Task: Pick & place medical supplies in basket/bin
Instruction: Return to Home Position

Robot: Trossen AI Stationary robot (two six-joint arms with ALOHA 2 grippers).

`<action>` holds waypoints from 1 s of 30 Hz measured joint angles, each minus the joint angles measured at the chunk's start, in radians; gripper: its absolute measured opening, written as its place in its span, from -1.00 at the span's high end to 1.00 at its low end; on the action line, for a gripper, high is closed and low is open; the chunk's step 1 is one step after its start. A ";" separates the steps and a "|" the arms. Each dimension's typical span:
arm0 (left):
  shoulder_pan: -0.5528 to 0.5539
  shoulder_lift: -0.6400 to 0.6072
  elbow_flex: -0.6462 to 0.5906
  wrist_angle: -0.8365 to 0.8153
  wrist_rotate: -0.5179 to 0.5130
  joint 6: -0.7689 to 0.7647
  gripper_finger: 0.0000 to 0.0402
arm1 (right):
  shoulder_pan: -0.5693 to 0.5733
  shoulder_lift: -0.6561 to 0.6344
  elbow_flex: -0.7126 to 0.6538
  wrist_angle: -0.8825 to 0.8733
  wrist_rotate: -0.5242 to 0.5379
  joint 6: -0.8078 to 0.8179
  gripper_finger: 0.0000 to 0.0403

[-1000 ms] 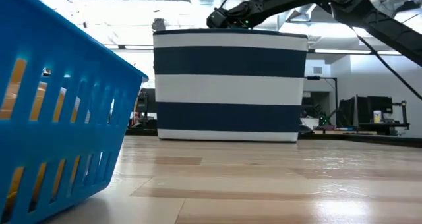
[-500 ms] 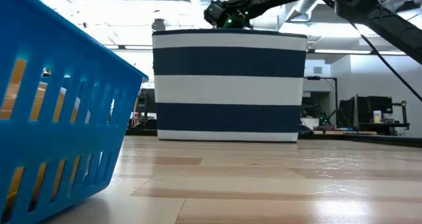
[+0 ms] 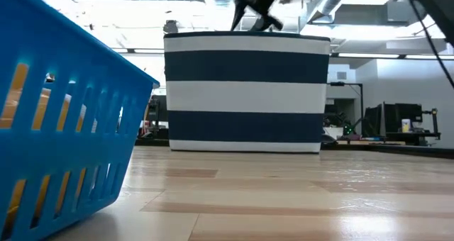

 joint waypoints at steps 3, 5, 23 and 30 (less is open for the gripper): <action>0.006 -0.046 0.000 -0.086 -0.077 0.075 -0.43 | 0.040 -0.063 0.000 -0.094 -0.029 -0.081 -0.21; 0.022 -0.075 0.000 -0.157 -0.131 0.119 -0.43 | 0.076 -0.107 0.000 -0.169 -0.032 -0.111 -0.21; 0.739 -0.066 -0.175 -0.307 0.576 0.186 0.55 | 0.590 -0.298 0.000 -0.425 0.388 0.224 -0.21; 0.872 -0.289 -0.302 -0.321 0.744 0.150 0.96 | 0.727 -0.297 0.000 -0.545 0.515 0.466 -0.21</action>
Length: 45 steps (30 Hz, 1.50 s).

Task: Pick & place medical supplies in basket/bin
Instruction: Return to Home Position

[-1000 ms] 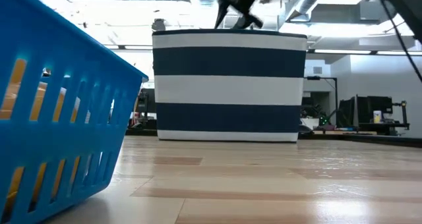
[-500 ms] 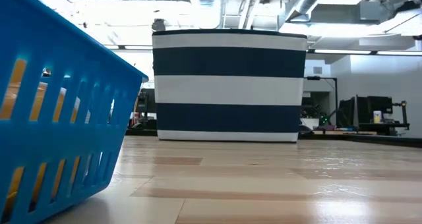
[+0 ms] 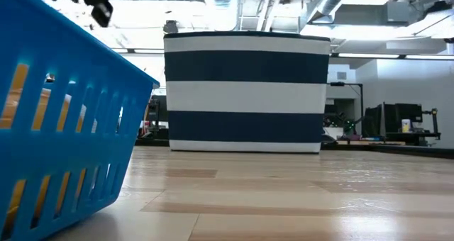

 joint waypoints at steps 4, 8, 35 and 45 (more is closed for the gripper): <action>-0.024 -0.168 -0.095 -0.002 -0.017 -0.008 0.99 | 0.048 0.000 0.000 -0.009 0.052 0.067 -0.21; -0.028 -0.335 -0.203 -0.023 -0.062 -0.009 1.00 | 0.081 0.004 0.000 -0.010 0.089 0.120 -0.21; -0.119 -0.269 -0.491 0.166 -0.165 0.069 1.00 | 0.119 0.052 -0.001 -0.024 0.059 0.243 -0.21; -0.119 -0.279 -0.492 0.166 -0.151 0.008 1.00 | 0.133 0.052 0.000 -0.024 0.060 0.198 -0.21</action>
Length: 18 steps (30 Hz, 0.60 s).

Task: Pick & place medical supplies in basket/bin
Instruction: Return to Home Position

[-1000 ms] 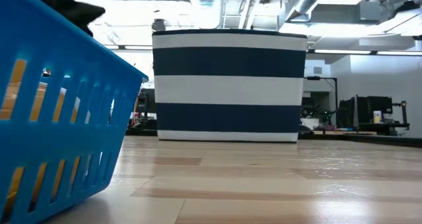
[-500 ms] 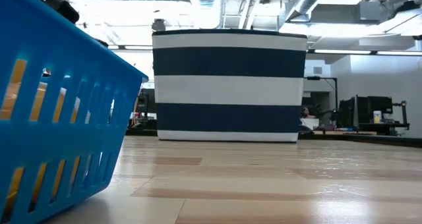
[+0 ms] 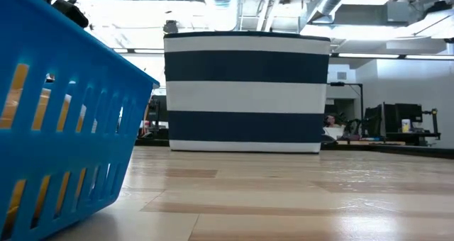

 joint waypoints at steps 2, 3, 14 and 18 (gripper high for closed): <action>0.001 0.013 0.000 -0.001 0.000 -0.017 1.00 | 0.000 0.000 0.000 0.003 0.000 -0.015 -0.21; 0.001 0.018 0.000 -0.001 0.000 -0.018 1.00 | 0.000 0.000 0.000 0.011 0.000 -0.033 -0.21; 0.001 0.091 -0.003 0.089 0.006 -0.021 1.00 | -0.066 0.003 0.001 0.354 -0.137 -0.480 -0.21; 0.001 0.100 -0.003 0.089 0.005 -0.021 1.00 | -0.147 0.037 0.001 0.608 -0.315 -0.746 -0.20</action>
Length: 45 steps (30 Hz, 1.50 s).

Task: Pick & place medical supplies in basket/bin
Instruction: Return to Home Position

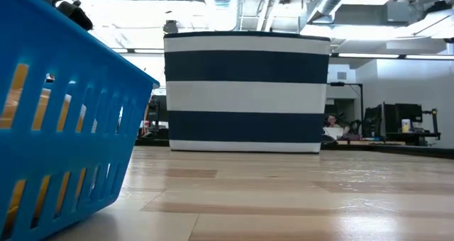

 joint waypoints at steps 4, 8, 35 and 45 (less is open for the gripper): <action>0.000 0.000 0.000 0.007 0.000 0.000 1.00 | -0.051 0.032 0.001 0.174 -0.191 -0.192 -0.14; 0.000 0.000 0.000 0.015 -0.001 0.000 1.00 | -0.083 0.059 0.003 0.206 -0.356 -0.295 -0.06; 0.000 0.020 0.001 0.041 -0.002 0.000 1.00 | -0.110 -1.075 -1.527 0.790 -0.499 -0.411 0.04; 0.000 0.020 0.001 0.044 -0.003 0.000 1.00 | -0.160 -1.422 -1.928 0.837 -0.354 -0.390 0.04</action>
